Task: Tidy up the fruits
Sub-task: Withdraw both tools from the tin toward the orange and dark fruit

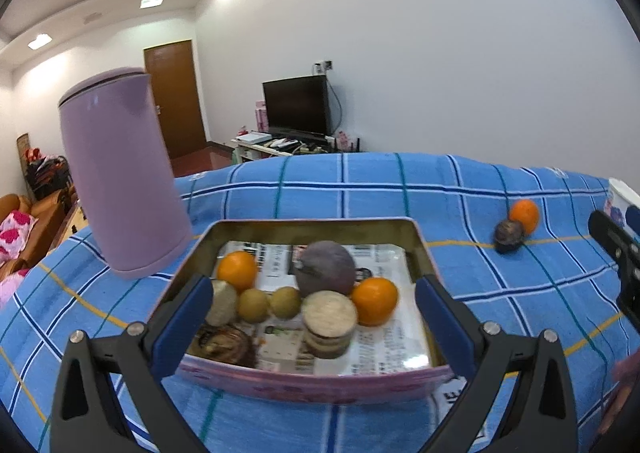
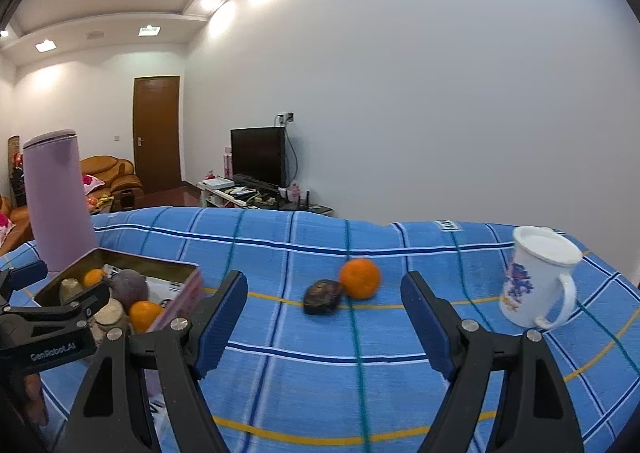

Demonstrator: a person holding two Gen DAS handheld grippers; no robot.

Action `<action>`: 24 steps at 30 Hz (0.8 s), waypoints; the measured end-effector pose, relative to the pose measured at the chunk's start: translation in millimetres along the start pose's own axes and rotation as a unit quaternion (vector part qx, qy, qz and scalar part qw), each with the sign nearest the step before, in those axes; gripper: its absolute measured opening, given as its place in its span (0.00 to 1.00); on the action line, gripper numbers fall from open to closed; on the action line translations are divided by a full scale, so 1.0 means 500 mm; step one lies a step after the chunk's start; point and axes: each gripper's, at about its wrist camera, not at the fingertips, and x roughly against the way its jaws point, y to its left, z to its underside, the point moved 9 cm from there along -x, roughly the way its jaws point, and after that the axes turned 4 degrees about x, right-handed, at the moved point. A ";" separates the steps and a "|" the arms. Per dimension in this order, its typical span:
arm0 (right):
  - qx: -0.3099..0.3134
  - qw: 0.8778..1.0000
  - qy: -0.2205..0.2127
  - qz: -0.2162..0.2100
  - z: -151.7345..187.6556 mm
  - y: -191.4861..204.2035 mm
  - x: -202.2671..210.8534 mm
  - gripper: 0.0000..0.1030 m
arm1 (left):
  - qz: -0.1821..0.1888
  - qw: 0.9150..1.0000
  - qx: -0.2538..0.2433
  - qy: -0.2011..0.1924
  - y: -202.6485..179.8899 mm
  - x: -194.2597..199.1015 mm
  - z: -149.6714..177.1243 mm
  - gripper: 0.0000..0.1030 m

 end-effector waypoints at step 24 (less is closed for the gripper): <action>-0.023 0.996 0.038 0.081 0.036 -0.236 0.003 0.78 | 0.071 0.995 -0.069 0.026 -0.274 0.000 -0.001 1.00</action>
